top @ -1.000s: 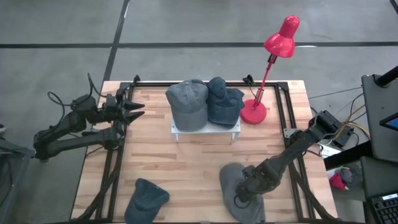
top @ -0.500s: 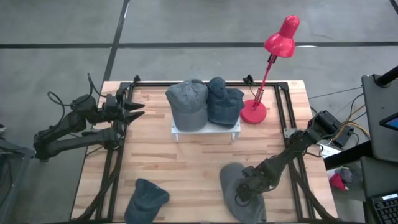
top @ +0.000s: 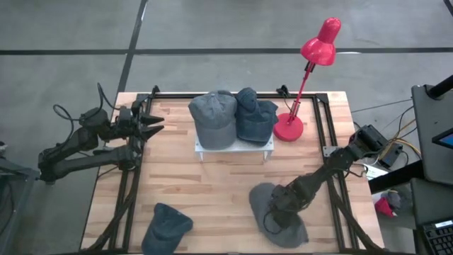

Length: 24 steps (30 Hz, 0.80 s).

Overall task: Pick & Place hat
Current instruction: Stack the gray cap on the gray caps on the shelf

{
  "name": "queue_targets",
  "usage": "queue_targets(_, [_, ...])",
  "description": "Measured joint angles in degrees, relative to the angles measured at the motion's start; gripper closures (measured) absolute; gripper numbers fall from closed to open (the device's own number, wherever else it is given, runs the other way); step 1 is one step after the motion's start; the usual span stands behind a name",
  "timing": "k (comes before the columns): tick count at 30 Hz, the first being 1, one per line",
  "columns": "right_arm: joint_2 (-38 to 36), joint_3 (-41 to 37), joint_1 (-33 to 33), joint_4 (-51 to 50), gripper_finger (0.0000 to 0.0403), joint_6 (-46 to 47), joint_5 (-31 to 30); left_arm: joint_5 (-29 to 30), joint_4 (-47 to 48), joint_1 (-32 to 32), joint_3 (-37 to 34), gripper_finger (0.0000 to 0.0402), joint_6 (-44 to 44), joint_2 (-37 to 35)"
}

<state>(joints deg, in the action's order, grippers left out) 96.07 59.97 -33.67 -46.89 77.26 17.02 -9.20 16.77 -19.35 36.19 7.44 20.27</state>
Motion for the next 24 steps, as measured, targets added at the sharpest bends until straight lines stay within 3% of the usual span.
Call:
queue_targets(6, [0.00, 5.14, 4.71, -11.22, 0.0394, -26.58, -2.23, -1.38, -1.86, 0.02, 0.02, 0.0257, 0.24, 0.02])
queue_targets(13, [0.00, 10.36, 8.90, -13.73, 0.0394, -62.52, -9.37, -3.70, -3.60, 0.02, 0.02, 0.0257, 1.66, 0.00])
queue_targets(18, [0.00, 12.62, 11.80, -13.88, 0.0394, -76.36, -14.46, -5.41, -3.94, 0.04, 1.39, 0.0257, 2.08, 0.24])
queue_targets(24, [2.29, 14.90, 16.02, -14.20, 0.0394, -89.46, -14.36, -6.51, -4.12, 0.04, 4.41, 0.0257, 2.04, 1.47])
